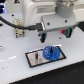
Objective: Insert the blue gear onto the right peg, followed by the red gear
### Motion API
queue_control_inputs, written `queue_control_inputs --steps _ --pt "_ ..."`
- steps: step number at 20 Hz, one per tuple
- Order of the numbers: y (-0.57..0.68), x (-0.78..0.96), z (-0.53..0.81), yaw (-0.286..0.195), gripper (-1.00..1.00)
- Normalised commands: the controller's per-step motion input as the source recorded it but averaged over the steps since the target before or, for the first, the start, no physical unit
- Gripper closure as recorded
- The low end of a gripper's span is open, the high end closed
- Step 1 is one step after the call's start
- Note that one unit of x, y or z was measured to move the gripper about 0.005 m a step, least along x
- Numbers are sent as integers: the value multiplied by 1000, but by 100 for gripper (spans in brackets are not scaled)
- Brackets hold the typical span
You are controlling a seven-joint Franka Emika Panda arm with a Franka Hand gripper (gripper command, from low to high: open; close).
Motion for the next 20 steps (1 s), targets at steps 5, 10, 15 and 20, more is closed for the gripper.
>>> queue_control_inputs --steps 5,10,15,20 --pt "433 -585 5 0 -100" --pt "457 -543 -6 0 -100" --pt "508 -414 -26 0 -100" --pt "483 -324 -10 0 -100"
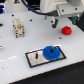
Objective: Insert the blue gear onto the right peg, followed by the red gear
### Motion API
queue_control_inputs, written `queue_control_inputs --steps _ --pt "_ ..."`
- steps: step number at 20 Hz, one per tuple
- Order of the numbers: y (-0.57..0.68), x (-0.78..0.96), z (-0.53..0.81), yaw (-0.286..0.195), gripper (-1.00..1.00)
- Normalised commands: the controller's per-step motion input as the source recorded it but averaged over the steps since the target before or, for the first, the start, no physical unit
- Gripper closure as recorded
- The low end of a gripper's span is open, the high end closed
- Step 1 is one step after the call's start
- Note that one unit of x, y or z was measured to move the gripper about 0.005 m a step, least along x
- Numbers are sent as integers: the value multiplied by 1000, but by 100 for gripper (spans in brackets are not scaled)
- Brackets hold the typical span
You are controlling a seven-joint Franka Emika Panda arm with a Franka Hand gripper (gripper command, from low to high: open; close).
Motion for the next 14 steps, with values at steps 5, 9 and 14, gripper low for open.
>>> queue_control_inputs --steps 5,9,14 --pt "367 -218 -186 0 -100" --pt "125 -118 -320 0 -100" --pt "-87 7 -75 0 -100"
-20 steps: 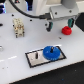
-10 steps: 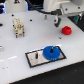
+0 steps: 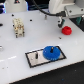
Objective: Insert the blue gear onto the right peg, followed by the red gear
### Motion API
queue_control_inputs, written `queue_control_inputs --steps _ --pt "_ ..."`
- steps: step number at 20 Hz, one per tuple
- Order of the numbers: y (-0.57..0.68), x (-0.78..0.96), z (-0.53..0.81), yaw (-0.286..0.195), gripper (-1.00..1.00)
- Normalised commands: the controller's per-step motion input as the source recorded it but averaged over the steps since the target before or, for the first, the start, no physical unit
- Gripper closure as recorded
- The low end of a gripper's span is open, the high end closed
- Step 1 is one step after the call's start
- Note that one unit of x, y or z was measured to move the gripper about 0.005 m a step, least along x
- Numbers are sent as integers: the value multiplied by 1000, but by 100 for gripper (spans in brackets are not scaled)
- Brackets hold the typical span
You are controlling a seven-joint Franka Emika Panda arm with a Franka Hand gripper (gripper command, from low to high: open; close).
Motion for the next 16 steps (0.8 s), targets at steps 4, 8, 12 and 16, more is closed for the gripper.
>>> queue_control_inputs --steps 4,8,12,16 --pt "-332 117 8 0 -100" --pt "-318 129 0 0 -100" --pt "-204 33 -19 0 -100" --pt "27 -116 -292 0 -100"
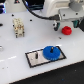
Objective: Insert the blue gear onto the right peg, followed by the red gear
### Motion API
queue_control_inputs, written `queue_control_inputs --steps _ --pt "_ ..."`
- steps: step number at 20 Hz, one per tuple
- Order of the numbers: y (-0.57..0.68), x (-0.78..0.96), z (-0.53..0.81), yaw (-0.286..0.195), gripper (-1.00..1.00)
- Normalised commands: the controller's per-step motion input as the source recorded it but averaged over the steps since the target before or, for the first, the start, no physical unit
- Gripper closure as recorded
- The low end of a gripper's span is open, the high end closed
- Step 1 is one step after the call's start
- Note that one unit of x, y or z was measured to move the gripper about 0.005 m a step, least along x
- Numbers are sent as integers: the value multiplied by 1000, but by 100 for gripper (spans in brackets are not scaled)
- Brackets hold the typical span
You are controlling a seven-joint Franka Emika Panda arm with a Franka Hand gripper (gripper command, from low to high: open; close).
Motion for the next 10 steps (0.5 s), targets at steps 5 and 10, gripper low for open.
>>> queue_control_inputs --steps 5,10 --pt "121 -111 -308 0 -100" --pt "165 -106 -203 0 100"
